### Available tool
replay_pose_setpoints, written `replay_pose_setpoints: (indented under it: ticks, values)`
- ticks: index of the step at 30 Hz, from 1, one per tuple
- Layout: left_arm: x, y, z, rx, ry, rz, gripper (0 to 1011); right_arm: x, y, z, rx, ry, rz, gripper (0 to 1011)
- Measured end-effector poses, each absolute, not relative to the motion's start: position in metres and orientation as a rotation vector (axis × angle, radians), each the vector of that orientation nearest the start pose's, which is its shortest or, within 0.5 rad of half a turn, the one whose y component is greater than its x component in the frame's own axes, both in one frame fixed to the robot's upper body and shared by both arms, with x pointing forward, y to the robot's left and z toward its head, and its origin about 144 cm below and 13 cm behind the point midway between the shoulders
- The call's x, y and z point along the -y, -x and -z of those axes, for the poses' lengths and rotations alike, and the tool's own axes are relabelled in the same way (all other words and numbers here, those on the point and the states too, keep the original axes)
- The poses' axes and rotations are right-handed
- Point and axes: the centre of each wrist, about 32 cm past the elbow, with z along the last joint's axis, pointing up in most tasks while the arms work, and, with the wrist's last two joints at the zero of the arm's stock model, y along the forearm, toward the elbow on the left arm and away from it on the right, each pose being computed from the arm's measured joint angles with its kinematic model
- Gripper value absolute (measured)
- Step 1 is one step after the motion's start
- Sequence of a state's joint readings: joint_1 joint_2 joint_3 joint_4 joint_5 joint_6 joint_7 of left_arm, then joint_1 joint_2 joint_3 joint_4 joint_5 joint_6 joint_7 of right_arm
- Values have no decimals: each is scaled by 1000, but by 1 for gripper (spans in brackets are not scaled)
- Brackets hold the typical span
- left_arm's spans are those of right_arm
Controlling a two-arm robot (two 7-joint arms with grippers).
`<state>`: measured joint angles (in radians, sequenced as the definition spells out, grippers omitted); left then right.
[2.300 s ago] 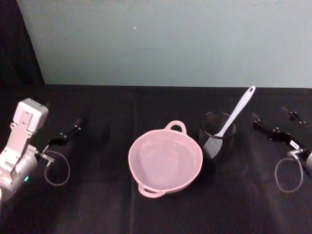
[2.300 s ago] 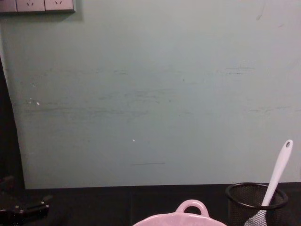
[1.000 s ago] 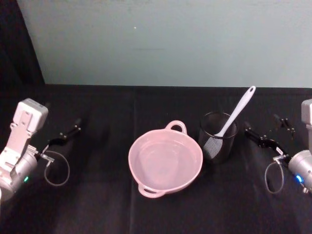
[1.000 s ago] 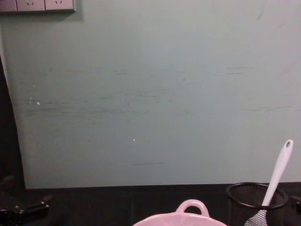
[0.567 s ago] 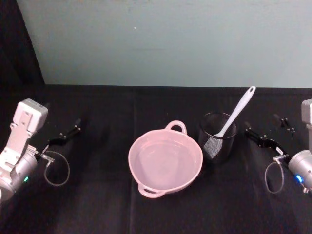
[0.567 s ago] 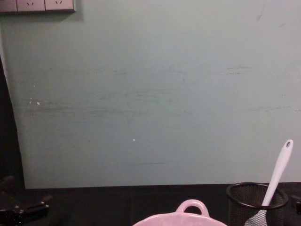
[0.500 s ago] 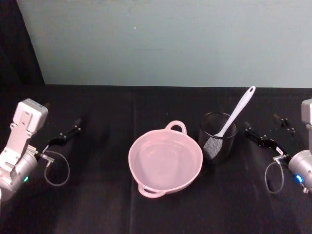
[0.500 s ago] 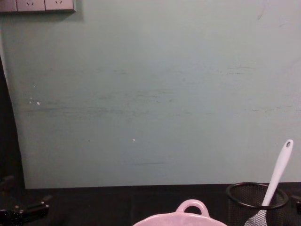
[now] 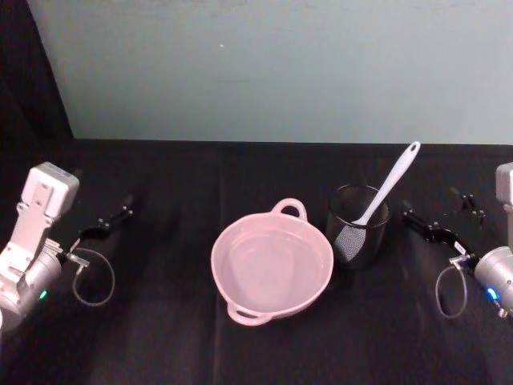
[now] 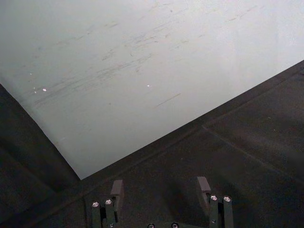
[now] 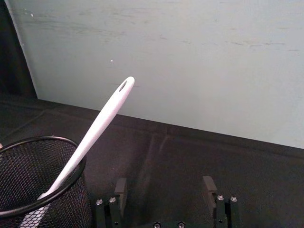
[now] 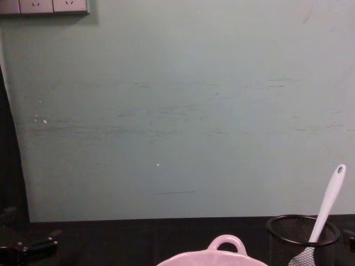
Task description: Use the one hand to pick up the spoon and stir the clear water in the bowl.
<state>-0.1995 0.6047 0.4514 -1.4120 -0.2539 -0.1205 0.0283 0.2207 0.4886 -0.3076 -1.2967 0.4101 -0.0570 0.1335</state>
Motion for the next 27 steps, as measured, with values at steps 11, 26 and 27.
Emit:
replay_pose_setpoints:
  ticks: [11, 26, 27]
  values:
    - [-310, -489, -1140, 285, -304, -1248, 1005, 324, -507, -1132, 11, 177, 1288, 1004]
    - [-310, -489, -1140, 285, -304, -1248, 1005, 324, -507, -1132, 11, 177, 1288, 1004]
    - [-310, -489, -1140, 285, -304, -1248, 1005, 324, -507, -1132, 11, 177, 1288, 1004]
